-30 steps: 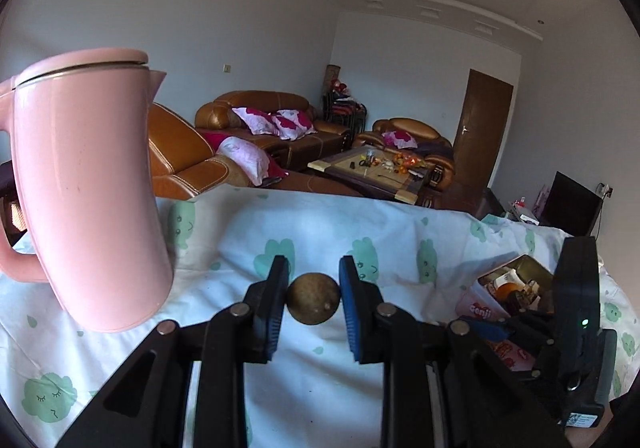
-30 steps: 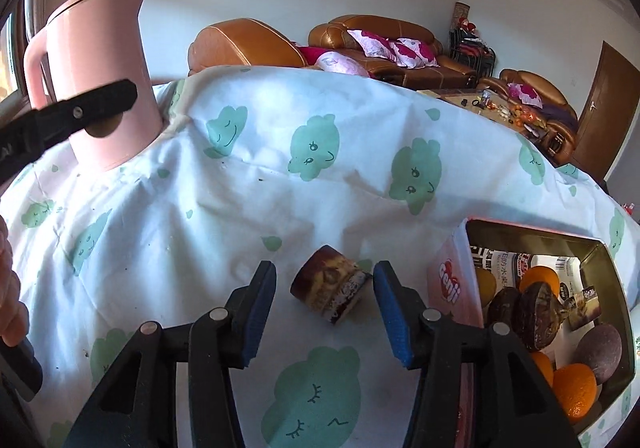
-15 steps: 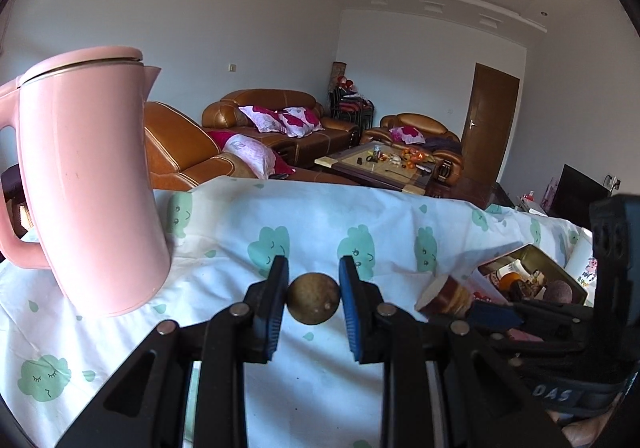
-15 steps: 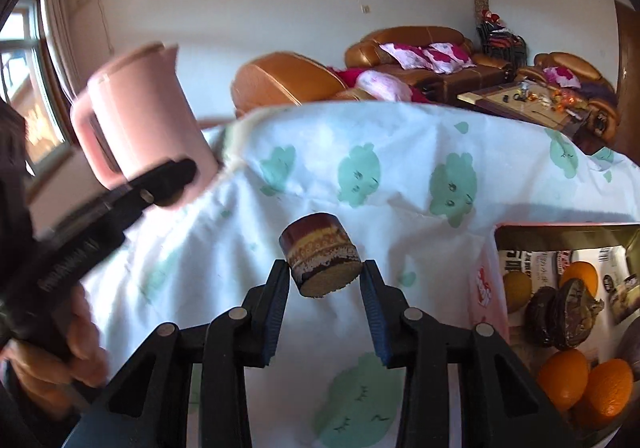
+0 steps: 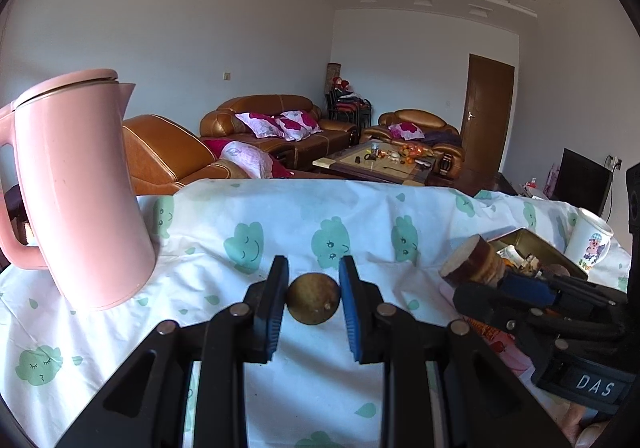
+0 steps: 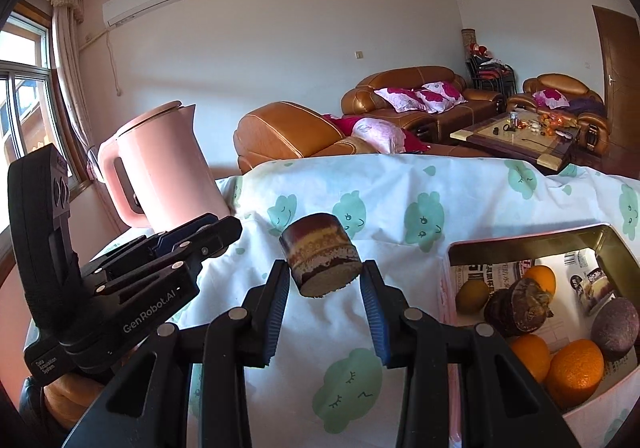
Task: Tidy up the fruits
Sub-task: 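Carry the cake cup and small brown fruit over the pink tin with both tools, then lower the cake cup and small brown fruit into the tin and open both tools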
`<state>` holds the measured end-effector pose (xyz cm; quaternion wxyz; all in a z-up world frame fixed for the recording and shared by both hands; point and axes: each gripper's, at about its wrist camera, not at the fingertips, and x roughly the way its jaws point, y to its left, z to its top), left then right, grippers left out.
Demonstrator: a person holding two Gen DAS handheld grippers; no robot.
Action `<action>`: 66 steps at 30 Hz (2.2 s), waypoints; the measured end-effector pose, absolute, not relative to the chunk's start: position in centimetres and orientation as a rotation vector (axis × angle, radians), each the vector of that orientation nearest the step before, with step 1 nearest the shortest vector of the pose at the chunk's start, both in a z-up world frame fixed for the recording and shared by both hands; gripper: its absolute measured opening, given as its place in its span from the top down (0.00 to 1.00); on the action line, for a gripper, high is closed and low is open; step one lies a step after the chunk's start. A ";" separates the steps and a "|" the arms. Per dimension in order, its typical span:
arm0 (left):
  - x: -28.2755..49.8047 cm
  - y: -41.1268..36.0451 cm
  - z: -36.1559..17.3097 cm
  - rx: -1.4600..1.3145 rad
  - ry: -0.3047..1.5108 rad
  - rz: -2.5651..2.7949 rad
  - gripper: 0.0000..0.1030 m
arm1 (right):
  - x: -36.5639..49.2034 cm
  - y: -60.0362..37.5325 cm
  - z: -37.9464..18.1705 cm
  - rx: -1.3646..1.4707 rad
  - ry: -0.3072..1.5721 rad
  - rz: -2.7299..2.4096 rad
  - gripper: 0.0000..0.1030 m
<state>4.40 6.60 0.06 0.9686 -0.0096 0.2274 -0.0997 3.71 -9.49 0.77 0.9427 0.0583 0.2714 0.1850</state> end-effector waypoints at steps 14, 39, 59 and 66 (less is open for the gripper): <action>2.2 2.6 -0.6 0.032 0.489 -0.118 0.73 | 0.5 -12.3 1.0 0.061 0.503 0.333 0.62; 0.9 -5.9 1.6 0.055 0.437 -0.171 0.73 | -2.0 -19.9 2.8 0.052 0.408 0.223 0.62; 3.1 -13.7 2.3 0.076 0.445 -0.297 0.73 | -1.3 -27.6 3.4 0.078 0.388 0.053 0.62; 4.6 -14.5 2.1 0.046 0.464 -0.304 0.73 | -0.6 -28.6 2.8 0.059 0.402 0.015 0.62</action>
